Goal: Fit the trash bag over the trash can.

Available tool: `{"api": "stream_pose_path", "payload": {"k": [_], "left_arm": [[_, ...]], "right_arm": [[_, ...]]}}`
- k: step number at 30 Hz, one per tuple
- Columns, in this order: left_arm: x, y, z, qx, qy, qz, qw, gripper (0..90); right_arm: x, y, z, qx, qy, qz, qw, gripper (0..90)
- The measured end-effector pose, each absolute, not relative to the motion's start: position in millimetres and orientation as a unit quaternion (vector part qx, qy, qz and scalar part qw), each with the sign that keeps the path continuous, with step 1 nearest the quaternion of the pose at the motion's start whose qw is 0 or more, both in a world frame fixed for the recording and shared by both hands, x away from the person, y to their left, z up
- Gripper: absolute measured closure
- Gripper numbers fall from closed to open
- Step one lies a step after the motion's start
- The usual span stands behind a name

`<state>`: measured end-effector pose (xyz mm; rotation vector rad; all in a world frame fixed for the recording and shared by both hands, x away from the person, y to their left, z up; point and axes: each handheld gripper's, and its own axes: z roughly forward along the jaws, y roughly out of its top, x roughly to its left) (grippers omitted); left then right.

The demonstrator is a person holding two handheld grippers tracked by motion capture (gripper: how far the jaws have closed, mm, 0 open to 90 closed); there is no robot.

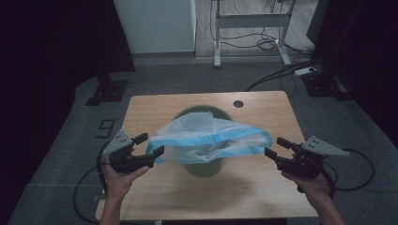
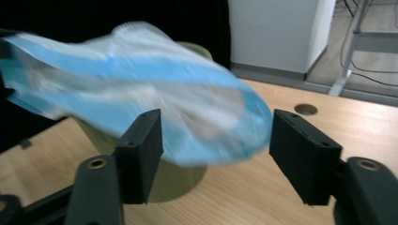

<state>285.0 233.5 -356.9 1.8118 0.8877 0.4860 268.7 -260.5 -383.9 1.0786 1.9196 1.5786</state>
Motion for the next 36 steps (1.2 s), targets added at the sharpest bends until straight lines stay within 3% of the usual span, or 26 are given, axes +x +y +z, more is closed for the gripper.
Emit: {"api": "stream_pose_path", "payload": {"k": [6, 12, 14, 17, 22, 24, 30, 36], "left_arm": [[299.8, 221.8, -352.7, 0.773, 0.365, 0.215, 0.473, 22.1], [317.1, 222.6, -360.2, 0.781, 0.365, 0.207, 0.463, 42.5], [319.9, 223.8, -362.0, 0.781, 0.359, 0.202, 0.469, 52.6], [323.4, 226.2, -362.3, 0.777, 0.351, 0.187, 0.488, 68.7], [328.5, 230.2, -360.5, 0.769, 0.353, 0.180, 0.502, 82.0], [329.6, 231.4, -359.8, 0.765, 0.354, 0.175, 0.508, 85.2], [332.5, 235.2, -359.8, 0.753, 0.366, 0.175, 0.518, 88.2], [334.7, 237.6, -362.0, 0.747, 0.377, 0.170, 0.520, 88.3]], "right_arm": [[287.2, -259.5, -376.0, 0.391, 0.699, 0.554, 0.227, 32.6], [331.0, -252.2, -386.8, 0.398, 0.716, 0.529, 0.221, 33.9], [340.5, -249.3, -389.3, 0.392, 0.723, 0.524, 0.220, 41.4], [348.2, -244.2, -391.4, 0.374, 0.739, 0.518, 0.212, 62.0], [352.2, -235.6, -391.0, 0.352, 0.746, 0.521, 0.218, 76.0], [352.8, -235.4, -389.2, 0.345, 0.745, 0.528, 0.218, 72.9], [355.5, -234.4, -382.4, 0.321, 0.745, 0.551, 0.197, 39.6], [358.7, -231.5, -390.2, 0.312, 0.755, 0.552, 0.166, 32.4]]}}
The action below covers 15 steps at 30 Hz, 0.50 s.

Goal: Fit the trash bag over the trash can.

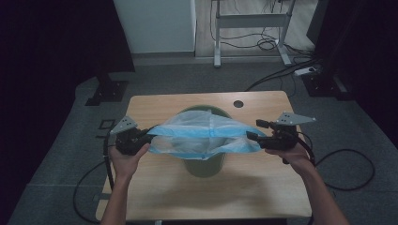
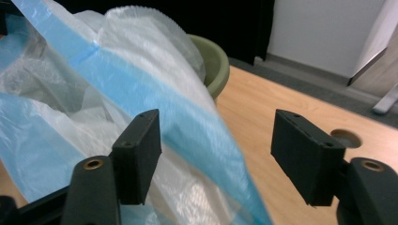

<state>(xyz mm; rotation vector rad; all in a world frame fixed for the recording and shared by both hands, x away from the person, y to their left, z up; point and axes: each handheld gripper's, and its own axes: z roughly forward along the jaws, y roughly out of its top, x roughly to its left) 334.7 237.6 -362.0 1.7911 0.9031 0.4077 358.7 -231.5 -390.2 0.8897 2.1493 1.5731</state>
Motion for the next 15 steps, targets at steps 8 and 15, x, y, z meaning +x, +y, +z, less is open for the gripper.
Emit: {"api": "stream_pose_path", "payload": {"k": [8, 15], "left_arm": [[338.5, 240.0, -362.2, 0.741, 0.380, 0.167, 0.527, 88.4], [350.4, 240.6, -361.3, 0.741, 0.386, 0.165, 0.524, 88.2]], "right_arm": [[355.5, -229.3, -390.6, 0.316, 0.737, 0.559, 0.211, 84.8], [370.6, -225.4, -380.5, 0.349, 0.711, 0.570, 0.219, 89.3]]}}
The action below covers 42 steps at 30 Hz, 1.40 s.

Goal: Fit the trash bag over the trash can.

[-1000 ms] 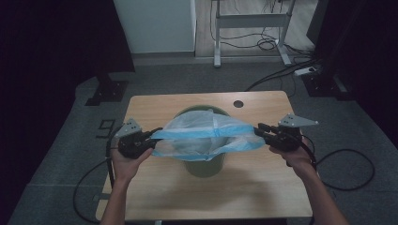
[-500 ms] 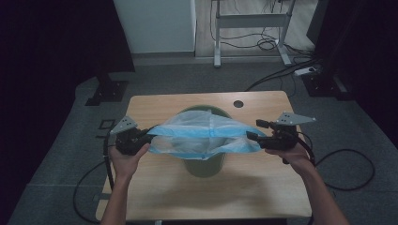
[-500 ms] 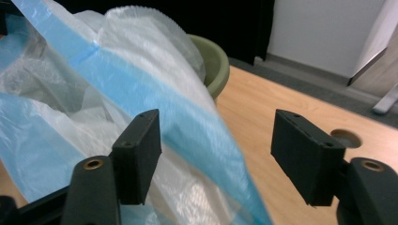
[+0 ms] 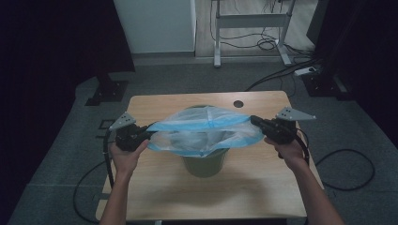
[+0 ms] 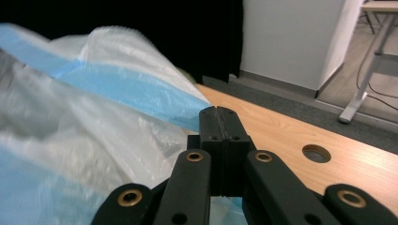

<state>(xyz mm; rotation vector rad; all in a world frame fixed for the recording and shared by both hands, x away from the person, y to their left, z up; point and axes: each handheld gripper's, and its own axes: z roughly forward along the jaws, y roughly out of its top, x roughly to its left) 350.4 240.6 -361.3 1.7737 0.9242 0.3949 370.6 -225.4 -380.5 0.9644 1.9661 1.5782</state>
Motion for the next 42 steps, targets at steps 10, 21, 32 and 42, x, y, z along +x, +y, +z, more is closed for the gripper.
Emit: {"api": "stream_pose_path", "payload": {"k": [10, 21, 32, 42], "left_arm": [[394.7, 244.9, -368.9, 0.734, 0.411, 0.155, 0.517, 88.4], [433.5, 247.7, -408.2, 0.736, 0.472, 0.091, 0.477, 88.4], [433.2, 238.8, -427.5, 0.746, 0.482, 0.060, 0.456, 88.4], [426.2, 235.3, -428.1, 0.749, 0.475, 0.059, 0.459, 87.6]], "right_arm": [[428.5, -204.2, -386.9, 0.426, 0.688, 0.545, 0.219, 89.4], [480.0, -177.9, -427.1, 0.475, 0.719, 0.468, 0.197, 89.4], [480.5, -168.8, -456.5, 0.484, 0.739, 0.442, 0.156, 89.4], [473.5, -173.1, -468.2, 0.490, 0.741, 0.441, 0.125, 85.2]]}}
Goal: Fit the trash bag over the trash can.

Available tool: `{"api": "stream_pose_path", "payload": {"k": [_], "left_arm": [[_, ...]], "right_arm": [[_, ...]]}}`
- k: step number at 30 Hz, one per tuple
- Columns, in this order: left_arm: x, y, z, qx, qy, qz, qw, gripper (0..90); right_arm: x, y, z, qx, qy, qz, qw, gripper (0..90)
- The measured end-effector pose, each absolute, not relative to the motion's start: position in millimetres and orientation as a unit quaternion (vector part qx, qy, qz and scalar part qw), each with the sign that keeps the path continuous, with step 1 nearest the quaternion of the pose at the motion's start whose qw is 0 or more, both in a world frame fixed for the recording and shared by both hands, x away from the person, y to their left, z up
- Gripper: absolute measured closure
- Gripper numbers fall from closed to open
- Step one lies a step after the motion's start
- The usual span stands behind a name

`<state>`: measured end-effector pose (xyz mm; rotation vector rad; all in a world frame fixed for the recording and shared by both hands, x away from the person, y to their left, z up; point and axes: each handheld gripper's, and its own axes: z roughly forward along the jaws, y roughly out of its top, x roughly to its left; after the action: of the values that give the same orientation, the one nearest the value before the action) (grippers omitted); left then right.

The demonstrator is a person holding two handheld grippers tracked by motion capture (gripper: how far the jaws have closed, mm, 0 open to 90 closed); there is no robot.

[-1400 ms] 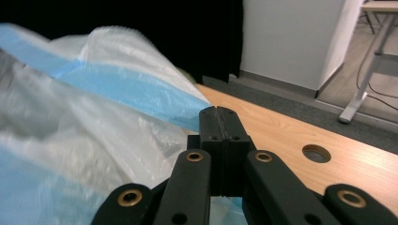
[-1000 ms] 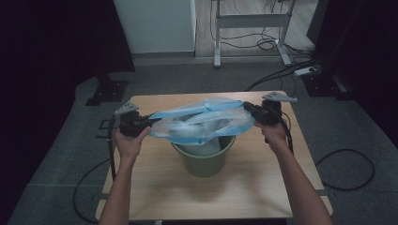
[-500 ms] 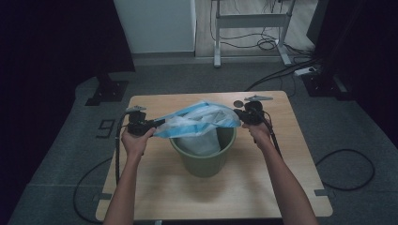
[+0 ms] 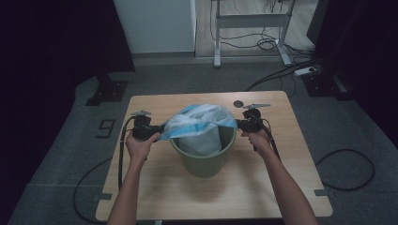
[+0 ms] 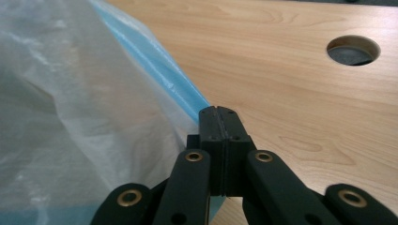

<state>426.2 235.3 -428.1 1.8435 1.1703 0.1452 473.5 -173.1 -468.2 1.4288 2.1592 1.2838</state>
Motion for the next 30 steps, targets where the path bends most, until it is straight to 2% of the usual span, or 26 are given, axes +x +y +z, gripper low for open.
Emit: {"api": "stream_pose_path", "payload": {"k": [2, 4, 6, 11, 19, 21, 25, 29, 30], "left_arm": [[425.2, 237.8, -428.1, 0.745, 0.476, 0.062, 0.463, 87.4], [424.5, 240.7, -428.6, 0.742, 0.477, 0.064, 0.468, 87.1], [423.9, 242.7, -429.1, 0.740, 0.476, 0.064, 0.471, 86.8], [422.1, 243.5, -428.6, 0.739, 0.473, 0.069, 0.475, 86.6], [420.1, 242.9, -426.3, 0.739, 0.470, 0.069, 0.477, 86.3], [420.2, 242.9, -425.9, 0.738, 0.471, 0.069, 0.478, 86.3], [421.0, 240.9, -424.6, 0.739, 0.470, 0.067, 0.478, 86.2], [421.3, 238.7, -423.7, 0.741, 0.468, 0.065, 0.477, 86.1], [421.4, 238.4, -423.6, 0.741, 0.468, 0.065, 0.477, 86.0]], "right_arm": [[469.5, -181.8, -460.5, 0.502, 0.722, 0.452, 0.151, 72.7], [464.4, -193.6, -449.1, 0.507, 0.703, 0.472, 0.162, 68.6], [455.6, -202.3, -435.1, 0.500, 0.692, 0.486, 0.185, 59.0], [425.9, -205.8, -401.3, 0.443, 0.693, 0.536, 0.190, 52.1], [387.1, -166.9, -369.6, 0.312, 0.754, 0.561, 0.138, 42.6], [382.8, -157.0, -369.3, 0.292, 0.765, 0.560, 0.127, 42.3], [381.8, -140.4, -373.5, 0.281, 0.781, 0.542, 0.133, 43.6], [383.6, -132.7, -376.9, 0.274, 0.791, 0.528, 0.141, 58.0], [383.6, -131.6, -377.9, 0.267, 0.796, 0.525, 0.139, 64.9]]}}
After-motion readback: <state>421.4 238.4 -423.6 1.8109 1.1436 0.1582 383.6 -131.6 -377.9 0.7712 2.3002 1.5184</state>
